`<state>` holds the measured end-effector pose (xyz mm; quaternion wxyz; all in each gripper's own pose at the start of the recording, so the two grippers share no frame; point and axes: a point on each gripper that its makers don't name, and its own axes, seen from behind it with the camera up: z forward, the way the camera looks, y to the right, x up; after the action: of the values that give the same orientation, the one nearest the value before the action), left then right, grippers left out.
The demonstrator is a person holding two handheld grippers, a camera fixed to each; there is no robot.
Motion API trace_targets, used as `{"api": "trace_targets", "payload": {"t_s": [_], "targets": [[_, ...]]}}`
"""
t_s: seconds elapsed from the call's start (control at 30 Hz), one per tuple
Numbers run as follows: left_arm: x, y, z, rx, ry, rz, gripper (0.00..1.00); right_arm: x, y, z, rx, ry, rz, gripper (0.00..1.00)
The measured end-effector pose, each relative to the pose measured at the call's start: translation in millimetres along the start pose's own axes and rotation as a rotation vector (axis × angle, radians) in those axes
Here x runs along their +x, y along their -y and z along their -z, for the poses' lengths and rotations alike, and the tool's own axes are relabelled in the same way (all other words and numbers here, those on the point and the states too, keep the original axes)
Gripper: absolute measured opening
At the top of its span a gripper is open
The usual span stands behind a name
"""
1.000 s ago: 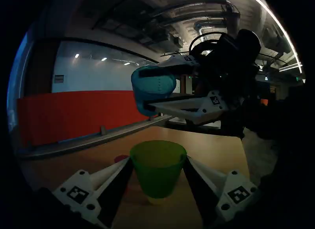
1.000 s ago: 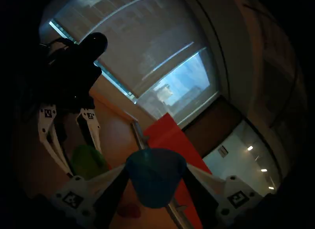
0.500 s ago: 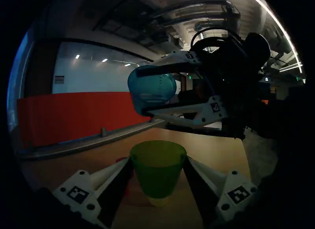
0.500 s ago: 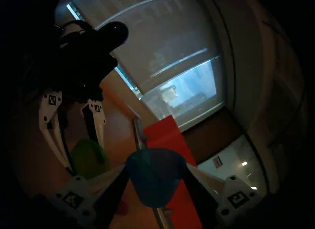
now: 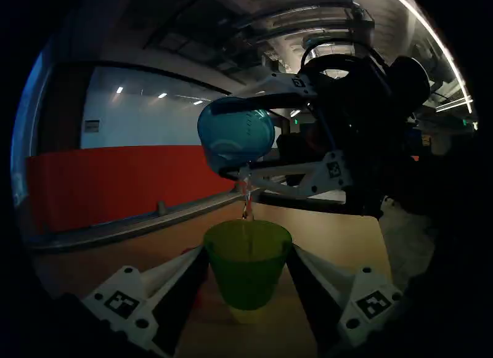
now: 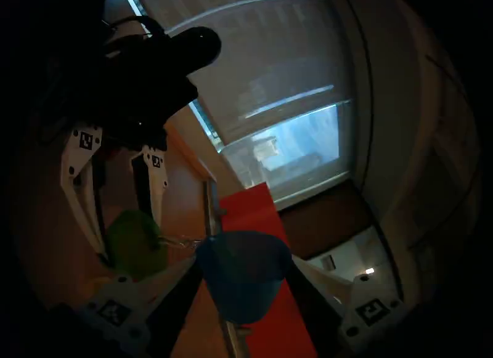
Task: Pour water
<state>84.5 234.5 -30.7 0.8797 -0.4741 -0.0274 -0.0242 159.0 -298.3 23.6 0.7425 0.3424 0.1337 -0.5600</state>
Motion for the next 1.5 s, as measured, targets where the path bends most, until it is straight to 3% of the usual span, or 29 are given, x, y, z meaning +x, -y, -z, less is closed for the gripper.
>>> {"api": "trace_targets", "payload": {"t_s": [1.5], "targets": [[1, -3.3, -1.8, -0.001, 0.004, -0.015, 0.86, 3, -24, 3.3, -0.062, 0.015, 0.207, 0.9]]}}
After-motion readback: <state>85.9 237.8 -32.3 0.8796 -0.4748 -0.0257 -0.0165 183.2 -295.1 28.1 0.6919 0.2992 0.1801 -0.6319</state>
